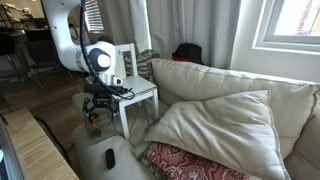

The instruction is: Put the small black remote on the white chair

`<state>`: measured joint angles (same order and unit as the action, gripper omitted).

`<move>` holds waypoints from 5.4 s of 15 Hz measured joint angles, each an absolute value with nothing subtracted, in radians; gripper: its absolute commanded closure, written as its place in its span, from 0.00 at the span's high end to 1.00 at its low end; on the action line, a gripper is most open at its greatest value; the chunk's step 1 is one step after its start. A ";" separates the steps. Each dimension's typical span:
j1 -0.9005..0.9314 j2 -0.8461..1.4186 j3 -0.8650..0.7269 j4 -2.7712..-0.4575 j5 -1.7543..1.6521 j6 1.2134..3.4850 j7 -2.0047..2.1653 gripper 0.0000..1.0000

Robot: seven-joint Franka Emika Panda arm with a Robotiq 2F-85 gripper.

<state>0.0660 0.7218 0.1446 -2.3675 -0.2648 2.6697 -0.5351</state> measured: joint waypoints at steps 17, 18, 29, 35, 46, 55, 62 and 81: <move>-0.130 0.904 0.173 -2.289 -0.264 2.765 -0.658 1.00; -0.160 0.930 0.181 -2.282 -0.264 2.779 -0.692 1.00; -0.262 1.063 0.199 -2.263 -0.271 2.924 -0.888 1.00; -0.227 1.065 0.185 -2.259 -0.272 2.943 -0.887 1.00; -0.084 1.139 0.097 -2.203 -0.297 2.965 -0.883 1.00; 0.046 1.231 0.024 -2.101 -0.300 3.015 -0.803 1.00; 0.059 1.277 0.015 -2.065 -0.323 3.015 -0.788 0.75; 0.064 1.295 0.015 -2.047 -0.341 2.986 -0.742 0.43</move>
<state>0.0643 1.2946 0.0146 -2.0474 -0.3409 2.9864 -0.7420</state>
